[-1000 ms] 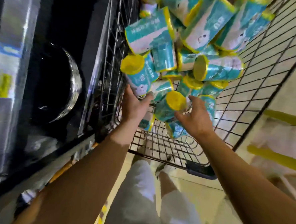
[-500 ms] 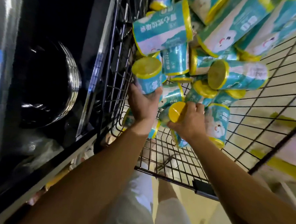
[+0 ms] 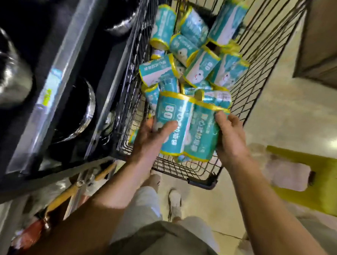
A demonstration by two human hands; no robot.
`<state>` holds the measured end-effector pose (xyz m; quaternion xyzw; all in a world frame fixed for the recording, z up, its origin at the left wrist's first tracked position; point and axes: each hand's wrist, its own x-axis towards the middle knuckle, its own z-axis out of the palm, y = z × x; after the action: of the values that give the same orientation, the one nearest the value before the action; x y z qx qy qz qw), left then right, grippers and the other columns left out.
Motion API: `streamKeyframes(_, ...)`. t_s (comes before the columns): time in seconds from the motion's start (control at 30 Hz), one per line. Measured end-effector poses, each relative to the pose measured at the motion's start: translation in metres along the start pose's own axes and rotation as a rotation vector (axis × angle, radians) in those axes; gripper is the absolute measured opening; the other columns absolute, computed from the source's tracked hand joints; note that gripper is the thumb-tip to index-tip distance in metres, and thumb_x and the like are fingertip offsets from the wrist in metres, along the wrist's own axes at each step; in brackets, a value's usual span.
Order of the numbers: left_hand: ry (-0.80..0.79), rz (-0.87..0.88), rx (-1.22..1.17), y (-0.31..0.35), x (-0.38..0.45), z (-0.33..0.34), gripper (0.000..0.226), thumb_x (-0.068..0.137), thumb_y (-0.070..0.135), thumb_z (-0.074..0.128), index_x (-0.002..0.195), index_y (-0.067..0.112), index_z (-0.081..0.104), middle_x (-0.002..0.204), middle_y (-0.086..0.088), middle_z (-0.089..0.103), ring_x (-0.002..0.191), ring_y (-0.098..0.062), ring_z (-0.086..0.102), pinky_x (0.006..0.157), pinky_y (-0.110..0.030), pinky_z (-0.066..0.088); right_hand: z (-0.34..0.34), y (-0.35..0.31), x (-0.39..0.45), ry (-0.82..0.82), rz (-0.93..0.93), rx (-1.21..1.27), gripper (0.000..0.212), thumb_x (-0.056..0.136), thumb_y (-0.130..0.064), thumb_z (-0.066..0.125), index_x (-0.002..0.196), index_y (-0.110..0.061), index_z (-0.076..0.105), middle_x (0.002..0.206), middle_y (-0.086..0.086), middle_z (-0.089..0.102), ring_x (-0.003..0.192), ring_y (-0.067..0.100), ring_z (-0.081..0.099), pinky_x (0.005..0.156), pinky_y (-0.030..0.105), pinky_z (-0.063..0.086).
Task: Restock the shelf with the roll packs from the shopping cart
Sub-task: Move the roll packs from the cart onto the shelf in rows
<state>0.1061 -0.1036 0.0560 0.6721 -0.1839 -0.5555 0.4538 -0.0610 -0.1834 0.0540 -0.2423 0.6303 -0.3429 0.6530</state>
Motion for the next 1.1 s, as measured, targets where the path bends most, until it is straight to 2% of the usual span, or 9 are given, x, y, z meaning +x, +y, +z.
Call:
streamKeyframes(0.13,0.058,0.042,-0.116,0.012,-0.052,0.004,0.019,0.084,0.027,0.074,0.103,0.026,0.069,0.09,0.011,0.077,0.083,-0.006,0.073,0.067,-0.022,0.054,-0.014,-0.016,-0.052,-0.067,-0.092,0.02,0.029,0.097,-0.033,0.064,0.107,-0.007,0.066,0.099,0.014,0.073,0.088,0.024,0.07,0.083,0.042,0.059)
streamKeyframes(0.23,0.078,0.124,-0.125,0.019,-0.089,0.011,0.014,0.087,0.013,0.071,0.098,0.021,0.068,0.084,0.009,0.076,0.075,-0.005,0.071,0.062,-0.021,0.053,-0.023,-0.028,-0.092,-0.114,-0.073,0.121,0.045,0.102,-0.047,0.049,0.113,-0.008,0.069,0.111,0.016,0.074,0.101,0.031,0.071,0.089,0.046,0.058)
streamKeyframes(0.37,0.098,0.199,-0.21,0.015,-0.136,0.015,0.025,0.08,0.027,0.076,0.103,0.021,0.068,0.097,0.0,0.077,0.088,-0.015,0.073,0.073,-0.032,0.056,-0.033,-0.04,-0.133,-0.217,-0.025,0.037,0.064,0.1,-0.065,0.031,0.125,-0.017,0.066,0.114,0.01,0.075,0.104,0.025,0.072,0.085,0.038,0.06)
streamKeyframes(0.47,0.14,0.253,-0.283,0.012,-0.172,0.015,0.049,0.068,0.041,0.079,0.111,0.021,0.067,0.105,-0.003,0.076,0.098,-0.022,0.073,0.082,-0.04,0.058,-0.041,-0.042,-0.158,-0.259,-0.069,-0.157,0.059,0.099,-0.066,0.034,0.112,-0.022,0.071,0.104,0.003,0.078,0.096,0.02,0.075,0.087,0.039,0.059)
streamKeyframes(0.67,0.271,0.379,-0.303,-0.002,-0.244,0.004,0.048,0.069,0.039,0.076,0.112,0.021,0.063,0.102,0.001,0.076,0.094,-0.016,0.073,0.078,-0.036,0.057,-0.048,-0.024,-0.213,-0.387,-0.263,-0.308,0.061,0.098,-0.068,0.033,0.088,-0.031,0.081,0.098,-0.002,0.079,0.095,0.017,0.074,0.098,0.047,0.054)
streamKeyframes(0.77,0.348,0.446,-0.293,-0.011,-0.282,-0.01,0.041,0.072,0.037,0.072,0.109,0.022,0.062,0.097,0.006,0.076,0.088,-0.011,0.073,0.068,-0.025,0.055,-0.047,-0.014,-0.235,-0.647,-0.355,-0.418,0.064,0.074,-0.083,0.059,0.114,-0.035,0.071,0.117,-0.004,0.074,0.109,0.02,0.07,0.103,0.052,0.05)
streamKeyframes(0.87,0.427,0.489,-0.283,-0.022,-0.319,-0.035,0.045,0.072,0.041,0.075,0.112,0.026,0.062,0.103,0.005,0.076,0.096,-0.013,0.073,0.076,-0.03,0.057,-0.028,-0.003,-0.255,-0.81,-0.447,-0.483,0.072,0.06,-0.056,0.081,0.121,-0.028,0.055,0.11,0.0,0.074,0.1,0.022,0.072,0.092,0.05,0.057)
streamKeyframes(1.0,0.551,0.546,-0.202,-0.035,-0.368,-0.077,0.069,0.068,0.049,0.078,0.126,0.019,0.056,0.118,-0.003,0.072,0.108,-0.023,0.07,0.093,-0.048,0.055,0.012,0.022,-0.297,-0.968,-0.466,-0.466,0.069,0.063,-0.033,0.082,0.122,-0.016,0.052,0.11,0.008,0.072,0.095,0.022,0.073,0.082,0.045,0.06)
streamKeyframes(1.1,0.712,0.575,-0.218,-0.046,-0.408,-0.108,0.074,0.066,0.044,0.08,0.129,0.016,0.055,0.116,0.001,0.073,0.104,-0.017,0.071,0.083,-0.036,0.058,0.043,0.046,-0.328,-1.107,-0.477,-0.483,0.064,0.064,-0.033,0.084,0.119,-0.017,0.056,0.109,0.006,0.073,0.096,0.023,0.073,0.082,0.046,0.06)
